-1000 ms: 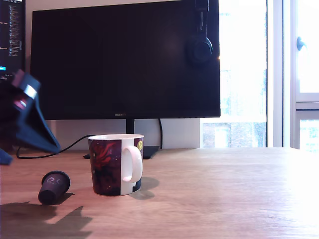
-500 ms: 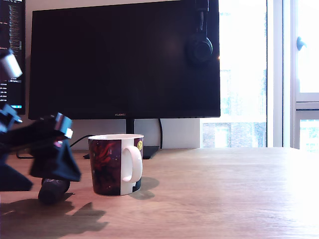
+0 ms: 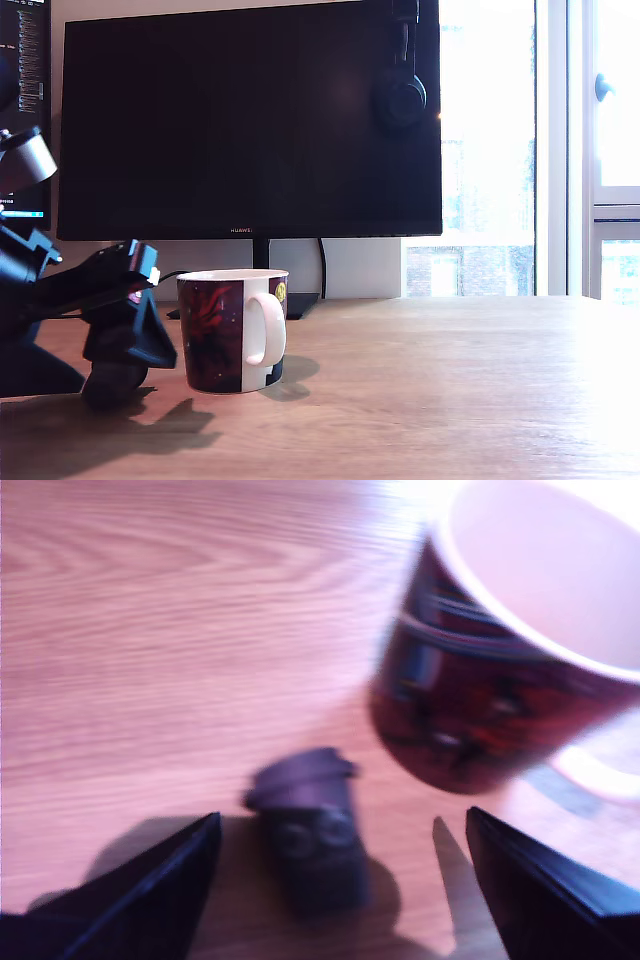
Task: Pick up the coffee capsules from the table one by one and drop them inside the nearest coffee cup
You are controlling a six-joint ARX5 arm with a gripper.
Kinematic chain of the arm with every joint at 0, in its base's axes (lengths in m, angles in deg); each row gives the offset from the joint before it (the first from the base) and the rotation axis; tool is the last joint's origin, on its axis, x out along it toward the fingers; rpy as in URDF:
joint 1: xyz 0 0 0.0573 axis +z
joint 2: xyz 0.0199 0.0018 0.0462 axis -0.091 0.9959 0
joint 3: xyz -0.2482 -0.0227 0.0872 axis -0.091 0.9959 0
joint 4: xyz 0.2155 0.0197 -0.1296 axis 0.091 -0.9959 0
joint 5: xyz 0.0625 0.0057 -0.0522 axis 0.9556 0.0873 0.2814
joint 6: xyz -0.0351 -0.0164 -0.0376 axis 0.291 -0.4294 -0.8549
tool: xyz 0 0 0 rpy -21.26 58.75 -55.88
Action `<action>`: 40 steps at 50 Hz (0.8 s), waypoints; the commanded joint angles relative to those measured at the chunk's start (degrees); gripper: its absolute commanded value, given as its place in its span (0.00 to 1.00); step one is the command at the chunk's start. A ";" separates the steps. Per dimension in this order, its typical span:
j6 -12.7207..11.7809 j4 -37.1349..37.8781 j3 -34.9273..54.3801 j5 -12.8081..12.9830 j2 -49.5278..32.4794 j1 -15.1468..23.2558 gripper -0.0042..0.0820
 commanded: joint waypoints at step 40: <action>-0.57 -0.35 0.50 -2.32 0.37 0.26 0.17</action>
